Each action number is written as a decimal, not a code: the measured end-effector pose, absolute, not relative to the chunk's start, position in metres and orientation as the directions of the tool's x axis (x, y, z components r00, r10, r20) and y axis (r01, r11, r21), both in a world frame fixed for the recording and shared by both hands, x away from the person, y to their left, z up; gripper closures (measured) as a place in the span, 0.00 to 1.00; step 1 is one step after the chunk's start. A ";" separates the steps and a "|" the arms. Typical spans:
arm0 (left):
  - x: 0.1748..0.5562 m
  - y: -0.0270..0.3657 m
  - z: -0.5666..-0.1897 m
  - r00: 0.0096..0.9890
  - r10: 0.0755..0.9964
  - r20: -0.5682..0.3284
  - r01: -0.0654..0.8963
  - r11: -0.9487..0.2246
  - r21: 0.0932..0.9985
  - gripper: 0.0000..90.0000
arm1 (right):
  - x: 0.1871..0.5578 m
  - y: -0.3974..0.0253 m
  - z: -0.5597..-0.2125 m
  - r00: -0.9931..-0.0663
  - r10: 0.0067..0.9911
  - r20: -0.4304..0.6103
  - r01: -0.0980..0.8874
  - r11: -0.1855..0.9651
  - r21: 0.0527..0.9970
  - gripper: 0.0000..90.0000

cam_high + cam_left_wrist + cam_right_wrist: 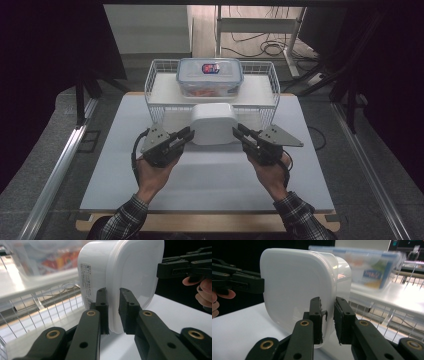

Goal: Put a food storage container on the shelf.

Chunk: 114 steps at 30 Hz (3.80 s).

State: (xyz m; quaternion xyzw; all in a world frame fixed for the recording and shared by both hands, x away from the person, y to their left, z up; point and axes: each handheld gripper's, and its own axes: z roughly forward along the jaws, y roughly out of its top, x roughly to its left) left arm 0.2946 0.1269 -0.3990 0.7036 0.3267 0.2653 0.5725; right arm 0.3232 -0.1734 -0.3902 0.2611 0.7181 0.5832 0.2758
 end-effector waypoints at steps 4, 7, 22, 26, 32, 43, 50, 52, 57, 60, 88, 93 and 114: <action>0.301 0.129 -0.388 0.643 0.766 0.003 0.144 -0.125 0.982 0.88 | 0.330 -0.171 -0.378 -0.707 0.701 -0.094 0.043 0.176 0.983 0.86; 0.306 0.131 -0.379 0.642 0.767 0.004 0.136 -0.119 0.984 0.88 | 0.335 -0.169 -0.369 -0.704 0.703 -0.098 0.031 0.168 0.985 0.86; 0.319 0.140 -0.343 0.618 0.786 0.023 0.093 -0.102 0.991 0.88 | 0.353 -0.155 -0.326 -0.697 0.706 -0.130 -0.023 0.160 0.987 0.85; 0.322 0.142 -0.336 0.612 0.790 0.033 0.082 -0.106 0.991 0.88 | 0.357 -0.152 -0.320 -0.695 0.707 -0.129 -0.031 0.150 0.988 0.85; 0.329 0.143 -0.327 0.607 0.794 0.042 0.071 -0.106 0.992 0.88 | 0.364 -0.149 -0.310 -0.687 0.716 -0.127 -0.036 0.140 0.989 0.85; 0.342 0.143 -0.312 0.596 0.801 0.059 0.052 -0.111 0.992 0.88 | 0.378 -0.145 -0.297 -0.668 0.734 -0.125 -0.046 0.127 0.991 0.84; 0.352 0.143 -0.306 0.590 0.805 0.053 0.053 -0.104 0.993 0.88 | 0.388 -0.142 -0.293 -0.656 0.744 -0.124 -0.040 0.129 0.991 0.83; 0.355 0.143 -0.305 0.590 0.806 0.050 0.054 -0.102 0.993 0.88 | 0.390 -0.142 -0.292 -0.654 0.747 -0.121 -0.039 0.126 0.991 0.83; 0.363 0.142 -0.305 0.584 0.811 0.036 0.064 -0.090 0.994 0.87 | 0.396 -0.140 -0.291 -0.642 0.758 -0.118 -0.028 0.130 0.991 0.82; 0.366 0.141 -0.305 0.578 0.815 0.030 0.066 -0.084 0.994 0.87 | 0.400 -0.139 -0.291 -0.635 0.764 -0.118 -0.026 0.132 0.991 0.82; 0.389 0.137 -0.297 0.540 0.842 -0.002 0.058 -0.035 0.998 0.81 | 0.421 -0.130 -0.286 -0.623 0.777 -0.094 -0.021 0.104 0.994 0.73; 0.393 0.137 -0.295 0.538 0.843 -0.015 0.065 -0.024 0.998 0.81 | 0.424 -0.128 -0.284 -0.619 0.780 -0.094 -0.020 0.103 0.994 0.73; 0.406 0.135 -0.284 0.539 0.841 -0.046 0.071 0.009 0.997 0.82 | 0.438 -0.129 -0.276 -0.599 0.796 -0.090 -0.015 0.102 0.995 0.73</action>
